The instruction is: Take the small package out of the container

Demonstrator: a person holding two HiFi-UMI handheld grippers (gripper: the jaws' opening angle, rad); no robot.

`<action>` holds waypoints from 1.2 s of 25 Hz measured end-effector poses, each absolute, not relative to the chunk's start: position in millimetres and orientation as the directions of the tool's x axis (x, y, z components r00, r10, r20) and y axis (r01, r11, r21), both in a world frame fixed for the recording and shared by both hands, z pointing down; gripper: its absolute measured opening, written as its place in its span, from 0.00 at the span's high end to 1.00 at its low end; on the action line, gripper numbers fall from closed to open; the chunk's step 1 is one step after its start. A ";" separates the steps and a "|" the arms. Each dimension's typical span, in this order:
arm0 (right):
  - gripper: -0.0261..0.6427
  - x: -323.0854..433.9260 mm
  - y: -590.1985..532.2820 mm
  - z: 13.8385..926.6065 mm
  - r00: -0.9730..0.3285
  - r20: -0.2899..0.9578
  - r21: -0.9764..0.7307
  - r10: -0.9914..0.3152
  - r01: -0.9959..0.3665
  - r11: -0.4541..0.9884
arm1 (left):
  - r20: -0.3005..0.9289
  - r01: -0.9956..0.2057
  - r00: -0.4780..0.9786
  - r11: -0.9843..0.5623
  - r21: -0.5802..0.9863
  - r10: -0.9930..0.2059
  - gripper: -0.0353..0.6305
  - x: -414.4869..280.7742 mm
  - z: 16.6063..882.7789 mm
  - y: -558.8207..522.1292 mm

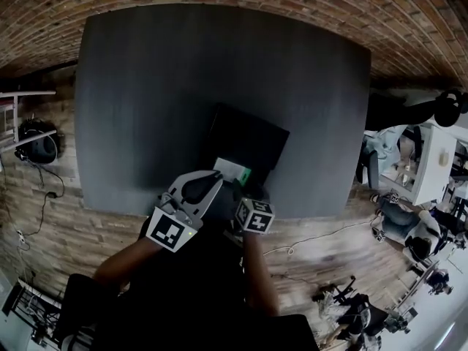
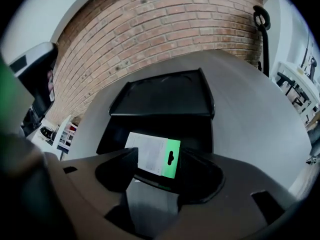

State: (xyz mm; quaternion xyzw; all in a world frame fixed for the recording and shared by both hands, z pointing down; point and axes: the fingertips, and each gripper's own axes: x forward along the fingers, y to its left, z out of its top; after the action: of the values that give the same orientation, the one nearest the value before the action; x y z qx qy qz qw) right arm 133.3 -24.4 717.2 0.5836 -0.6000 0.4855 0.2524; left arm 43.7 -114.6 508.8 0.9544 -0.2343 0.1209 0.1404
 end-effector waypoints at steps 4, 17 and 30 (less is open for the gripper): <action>0.55 133.6 -24.6 729.7 -0.202 0.895 -0.293 -0.397 -0.939 -0.182 | 0.310 -0.481 0.861 -0.844 0.238 -0.403 0.88 45.1 517.0 -123.3; 0.54 139.2 -33.0 744.0 -0.225 0.944 -0.273 -0.241 -0.943 -0.189 | 0.322 -0.483 0.861 -0.831 0.277 -0.394 0.88 46.9 534.5 -143.4; 0.53 133.3 -37.4 764.1 -0.255 0.957 -0.281 -0.142 -0.934 -0.220 | 0.331 -0.488 0.861 -0.812 0.321 -0.387 0.88 48.4 546.5 -154.5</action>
State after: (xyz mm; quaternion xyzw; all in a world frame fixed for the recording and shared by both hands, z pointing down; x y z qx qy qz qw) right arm 133.3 -37.4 764.1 0.5103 -0.5272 0.5910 0.3350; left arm 48.4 -154.5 546.5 0.9434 -0.2319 0.1258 0.2010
